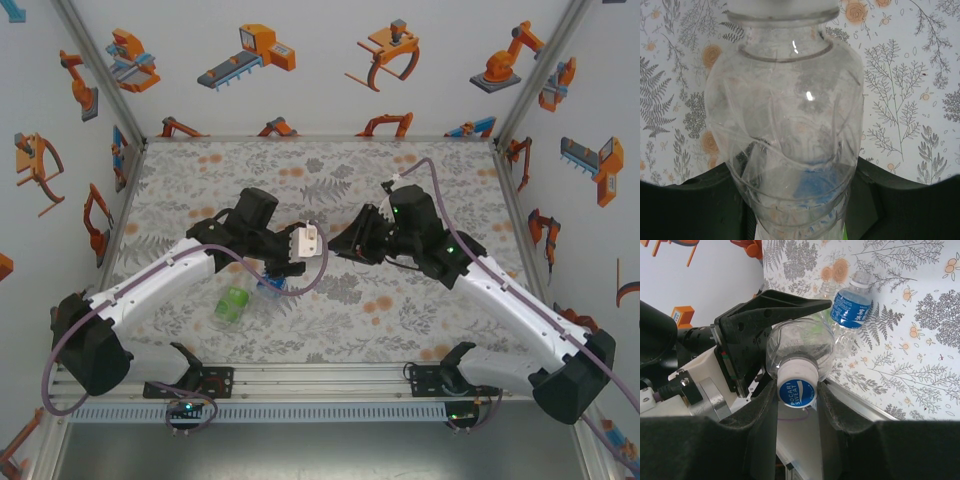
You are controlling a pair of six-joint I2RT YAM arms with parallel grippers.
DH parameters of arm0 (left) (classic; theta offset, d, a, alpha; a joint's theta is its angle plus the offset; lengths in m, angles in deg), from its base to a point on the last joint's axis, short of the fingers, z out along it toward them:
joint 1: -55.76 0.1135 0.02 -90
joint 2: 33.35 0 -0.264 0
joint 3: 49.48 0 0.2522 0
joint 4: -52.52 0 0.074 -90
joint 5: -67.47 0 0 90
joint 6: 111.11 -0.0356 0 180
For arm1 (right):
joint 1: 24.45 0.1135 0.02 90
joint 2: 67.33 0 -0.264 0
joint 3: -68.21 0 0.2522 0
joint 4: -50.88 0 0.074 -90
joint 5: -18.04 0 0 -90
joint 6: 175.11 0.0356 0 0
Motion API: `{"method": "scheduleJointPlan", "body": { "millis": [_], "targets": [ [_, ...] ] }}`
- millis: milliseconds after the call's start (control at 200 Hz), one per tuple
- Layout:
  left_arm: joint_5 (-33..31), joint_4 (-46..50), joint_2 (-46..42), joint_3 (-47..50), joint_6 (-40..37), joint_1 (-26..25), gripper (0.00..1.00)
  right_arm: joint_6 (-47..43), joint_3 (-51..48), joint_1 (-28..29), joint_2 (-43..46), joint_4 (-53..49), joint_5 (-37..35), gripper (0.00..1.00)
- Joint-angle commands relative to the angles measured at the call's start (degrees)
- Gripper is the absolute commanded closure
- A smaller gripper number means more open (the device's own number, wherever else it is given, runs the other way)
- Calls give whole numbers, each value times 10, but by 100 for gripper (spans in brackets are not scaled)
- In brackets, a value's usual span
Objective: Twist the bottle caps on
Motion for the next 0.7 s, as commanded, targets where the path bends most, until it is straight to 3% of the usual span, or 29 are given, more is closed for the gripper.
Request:
{"method": "scheduleJointPlan", "body": {
  "millis": [0, 200, 446, 546, 621, 691],
  "targets": [
    [3, -20, 2, -20, -1, -8, 100, 51, 17, -6, -15, 3, -12, 100],
    [-25, -30, -7, -11, -10, -9, 100, 124, 2, -8, -8, 67, 13, 100],
    [-42, -53, -21, 3, -7, -10, 100, 92, 10, -7, -12, 37, 7, 100],
    [-32, -51, -16, 0, -1, -9, 100, 26, 33, -6, -32, 13, 15, 100],
    [-29, -48, -13, -4, 3, -9, 100, -1, 51, -6, -43, -8, 20, 78],
    [-30, -44, -7, -9, 8, -10, 100, -13, 59, -6, -48, -12, 22, 67]
  ]
}}
